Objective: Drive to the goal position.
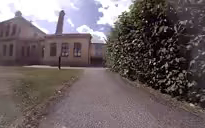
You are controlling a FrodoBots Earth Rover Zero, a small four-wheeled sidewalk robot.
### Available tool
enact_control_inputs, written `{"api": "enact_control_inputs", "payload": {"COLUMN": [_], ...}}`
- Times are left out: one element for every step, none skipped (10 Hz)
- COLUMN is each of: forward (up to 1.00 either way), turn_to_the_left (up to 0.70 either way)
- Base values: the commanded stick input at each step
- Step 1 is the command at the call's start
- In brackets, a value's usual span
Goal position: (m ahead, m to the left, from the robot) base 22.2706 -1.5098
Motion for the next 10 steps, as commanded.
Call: {"api": "enact_control_inputs", "payload": {"forward": [0.85, 0.85, 0.85, 0.85, 0.85, 0.85, 0.85, 0.85, 0.85, 0.85], "turn_to_the_left": [-0.33, -0.18, 0.00, 0.00, 0.00, 0.00, 0.00, 0.00, 0.00, 0.00]}}
